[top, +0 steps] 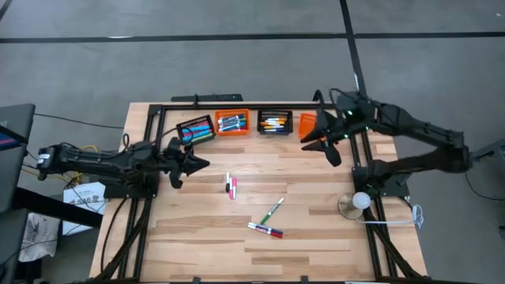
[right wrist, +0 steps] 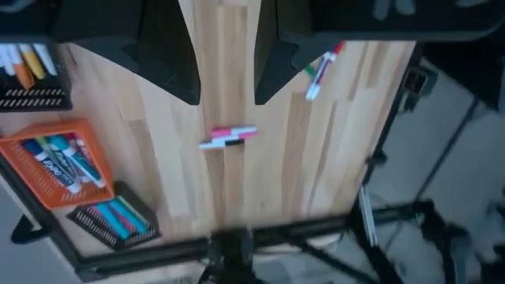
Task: Pick & Place Markers
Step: Put the black mini highlighter pen into the right black bin
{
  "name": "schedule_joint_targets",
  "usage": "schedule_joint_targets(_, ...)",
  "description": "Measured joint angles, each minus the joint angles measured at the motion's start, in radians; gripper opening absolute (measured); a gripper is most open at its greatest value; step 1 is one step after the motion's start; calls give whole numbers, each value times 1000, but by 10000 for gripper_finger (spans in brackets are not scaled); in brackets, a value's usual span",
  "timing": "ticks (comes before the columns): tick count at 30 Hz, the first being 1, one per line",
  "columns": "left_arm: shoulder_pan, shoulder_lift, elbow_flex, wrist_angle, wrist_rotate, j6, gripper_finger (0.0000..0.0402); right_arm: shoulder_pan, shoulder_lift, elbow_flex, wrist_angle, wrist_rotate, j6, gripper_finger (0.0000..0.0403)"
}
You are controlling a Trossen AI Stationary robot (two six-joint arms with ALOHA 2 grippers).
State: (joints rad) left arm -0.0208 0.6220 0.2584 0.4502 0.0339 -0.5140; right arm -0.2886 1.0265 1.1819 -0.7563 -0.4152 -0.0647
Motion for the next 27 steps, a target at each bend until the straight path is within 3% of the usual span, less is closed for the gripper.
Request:
schedule_joint_targets(6,0,134,96,-1,5,0,8,-15,-228,-303,285,34,138,110)
schedule_joint_targets(12,0,313,203,-8,65,-52,8,-15,-408,-502,463,82,197,110)
schedule_joint_targets(19,0,468,294,-156,134,-177,8,-17,-591,-650,541,134,269,110)
schedule_joint_targets(27,31,564,326,-285,133,-367,7,-17,-707,-699,555,137,303,111)
